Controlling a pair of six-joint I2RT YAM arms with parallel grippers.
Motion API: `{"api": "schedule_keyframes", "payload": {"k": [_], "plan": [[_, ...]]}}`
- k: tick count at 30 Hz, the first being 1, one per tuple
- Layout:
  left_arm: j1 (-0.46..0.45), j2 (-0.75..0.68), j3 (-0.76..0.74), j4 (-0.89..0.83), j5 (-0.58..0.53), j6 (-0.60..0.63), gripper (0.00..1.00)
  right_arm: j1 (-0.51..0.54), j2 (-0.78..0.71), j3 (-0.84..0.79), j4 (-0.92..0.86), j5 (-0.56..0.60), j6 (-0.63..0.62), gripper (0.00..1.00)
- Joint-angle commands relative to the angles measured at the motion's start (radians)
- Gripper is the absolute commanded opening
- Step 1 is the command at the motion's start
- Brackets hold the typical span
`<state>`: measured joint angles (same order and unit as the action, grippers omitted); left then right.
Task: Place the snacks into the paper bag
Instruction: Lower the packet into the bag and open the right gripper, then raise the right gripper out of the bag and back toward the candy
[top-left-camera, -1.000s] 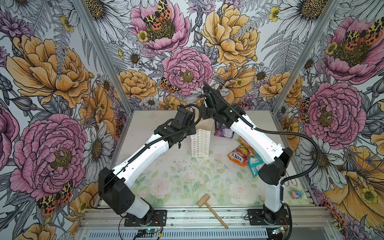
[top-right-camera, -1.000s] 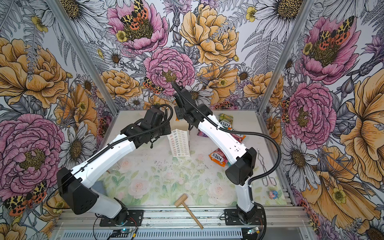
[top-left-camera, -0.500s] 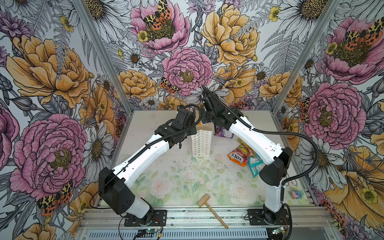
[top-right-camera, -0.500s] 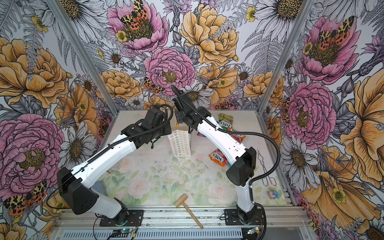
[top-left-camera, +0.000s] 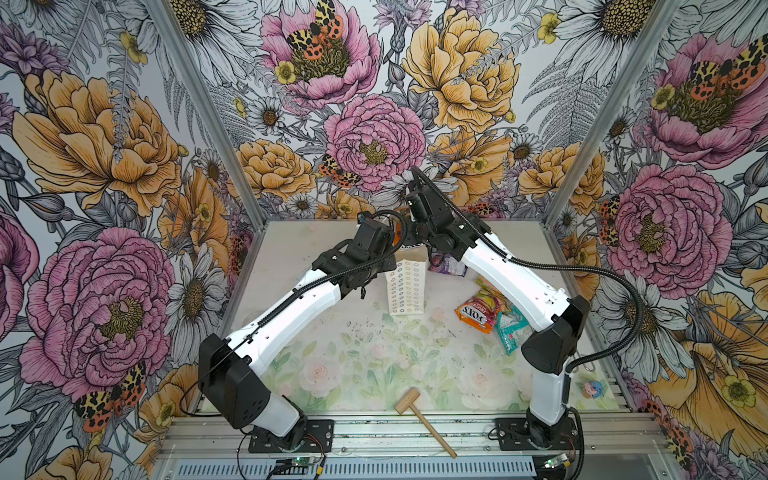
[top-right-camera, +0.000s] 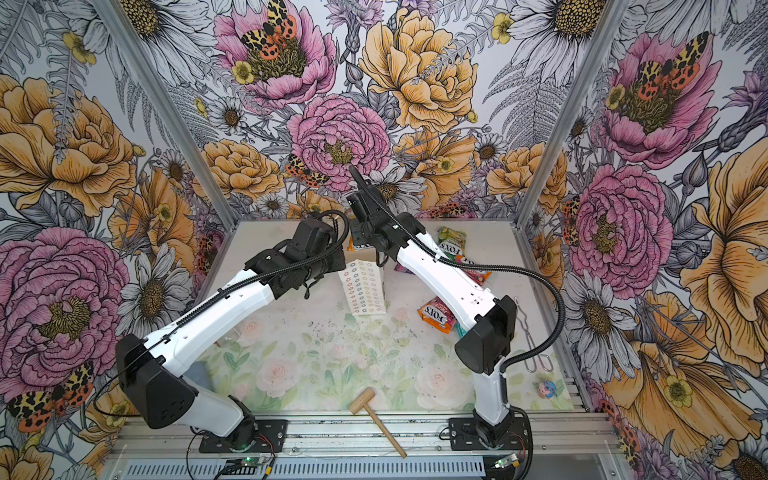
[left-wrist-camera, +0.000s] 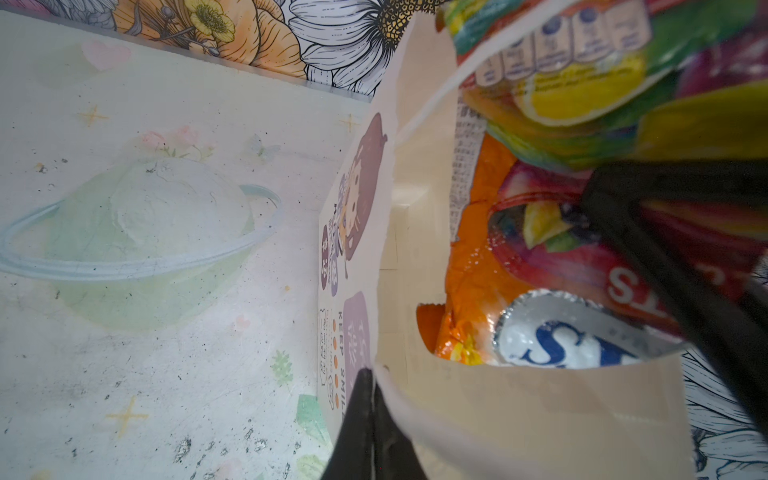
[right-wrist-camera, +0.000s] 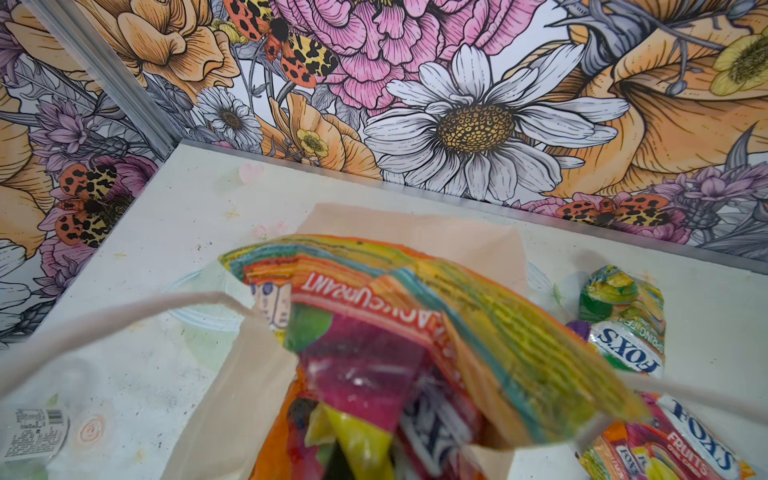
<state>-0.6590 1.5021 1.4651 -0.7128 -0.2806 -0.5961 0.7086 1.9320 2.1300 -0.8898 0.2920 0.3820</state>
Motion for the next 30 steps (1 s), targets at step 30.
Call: {"api": "schedule_keyframes", "payload": {"k": [30], "plan": [[-0.007, 0.025, -0.004, 0.023, -0.045, -0.004, 0.02, 0.006, -0.094, -0.038, 0.006, -0.127, 0.044, 0.42]]}}
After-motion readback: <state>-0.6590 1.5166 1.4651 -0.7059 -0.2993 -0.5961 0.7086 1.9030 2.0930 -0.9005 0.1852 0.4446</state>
